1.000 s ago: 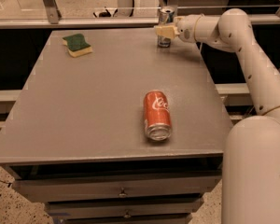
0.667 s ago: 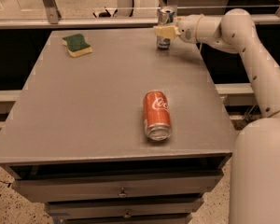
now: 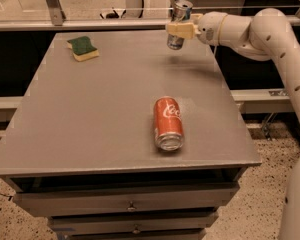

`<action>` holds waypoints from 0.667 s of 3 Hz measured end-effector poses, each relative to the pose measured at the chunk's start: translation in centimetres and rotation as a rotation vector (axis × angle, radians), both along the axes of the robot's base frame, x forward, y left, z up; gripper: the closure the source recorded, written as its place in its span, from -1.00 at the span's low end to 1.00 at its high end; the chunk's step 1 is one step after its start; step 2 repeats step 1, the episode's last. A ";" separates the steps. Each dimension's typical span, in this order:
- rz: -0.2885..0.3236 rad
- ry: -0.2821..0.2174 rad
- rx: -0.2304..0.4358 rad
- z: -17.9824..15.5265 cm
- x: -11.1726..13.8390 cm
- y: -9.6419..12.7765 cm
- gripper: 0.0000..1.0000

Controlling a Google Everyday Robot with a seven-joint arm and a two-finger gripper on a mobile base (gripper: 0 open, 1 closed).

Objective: Pick redbull can

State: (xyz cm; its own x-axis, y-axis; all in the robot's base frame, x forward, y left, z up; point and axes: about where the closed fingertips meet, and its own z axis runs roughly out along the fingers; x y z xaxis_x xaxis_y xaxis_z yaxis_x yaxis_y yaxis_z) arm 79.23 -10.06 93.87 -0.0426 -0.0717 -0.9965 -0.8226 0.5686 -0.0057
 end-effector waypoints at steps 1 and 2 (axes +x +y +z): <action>0.006 -0.039 0.039 3.7 -3.0 -0.5 1.00; 0.006 -0.039 0.039 3.7 -3.0 -0.5 1.00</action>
Offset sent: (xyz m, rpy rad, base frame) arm 0.0000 0.0000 0.0000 0.0000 0.0000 0.0000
